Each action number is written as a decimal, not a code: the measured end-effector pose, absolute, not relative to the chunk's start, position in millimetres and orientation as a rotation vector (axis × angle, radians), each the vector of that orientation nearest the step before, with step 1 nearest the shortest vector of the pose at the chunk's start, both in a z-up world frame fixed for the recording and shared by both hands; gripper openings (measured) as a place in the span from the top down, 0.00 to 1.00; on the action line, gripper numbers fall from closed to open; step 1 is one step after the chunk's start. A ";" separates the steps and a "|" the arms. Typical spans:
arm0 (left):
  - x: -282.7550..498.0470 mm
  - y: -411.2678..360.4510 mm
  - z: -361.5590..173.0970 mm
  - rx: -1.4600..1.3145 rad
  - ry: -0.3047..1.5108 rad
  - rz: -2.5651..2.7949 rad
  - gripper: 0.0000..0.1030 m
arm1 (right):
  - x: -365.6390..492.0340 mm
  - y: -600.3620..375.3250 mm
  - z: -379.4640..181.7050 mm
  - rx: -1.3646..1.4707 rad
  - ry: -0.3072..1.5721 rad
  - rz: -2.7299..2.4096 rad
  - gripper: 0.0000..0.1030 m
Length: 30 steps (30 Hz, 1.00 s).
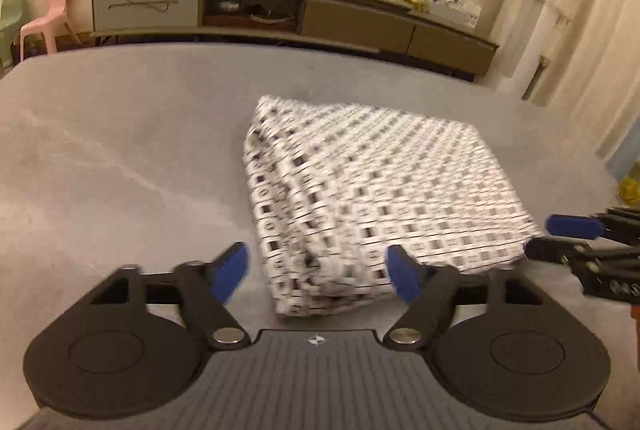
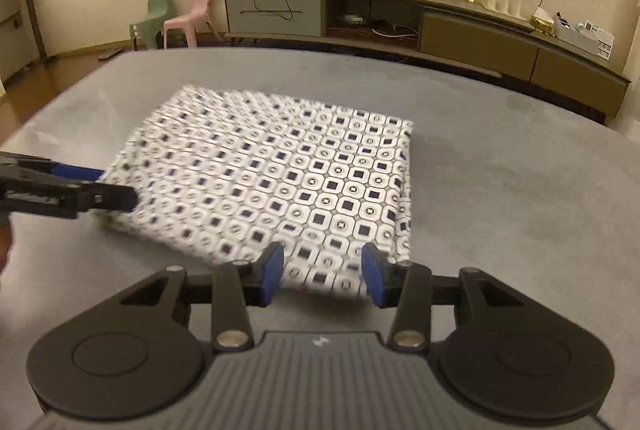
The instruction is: Fold clothes
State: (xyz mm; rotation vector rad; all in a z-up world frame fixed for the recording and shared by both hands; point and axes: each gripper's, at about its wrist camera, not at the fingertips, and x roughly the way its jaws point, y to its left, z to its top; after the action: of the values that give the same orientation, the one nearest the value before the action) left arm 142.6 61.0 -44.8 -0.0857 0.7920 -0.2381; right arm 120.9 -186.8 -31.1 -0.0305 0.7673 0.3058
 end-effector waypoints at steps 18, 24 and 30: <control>67.8 1.6 -40.3 -0.078 0.815 -0.218 0.01 | 64.8 -180.2 -62.8 -0.021 0.766 0.174 0.15; 66.9 -8.7 -32.8 -0.099 0.776 -0.241 0.01 | 69.3 -179.0 -65.4 -0.013 0.759 0.164 0.15; 55.5 -8.0 -28.2 -0.133 0.698 -0.246 0.01 | 66.7 -172.8 -61.3 -0.004 0.734 0.162 0.15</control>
State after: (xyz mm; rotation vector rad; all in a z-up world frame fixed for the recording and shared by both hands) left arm 55.5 -8.0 -28.2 -0.1326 0.6979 -0.2464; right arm 66.7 -172.8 -61.3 -0.0042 0.7335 0.1624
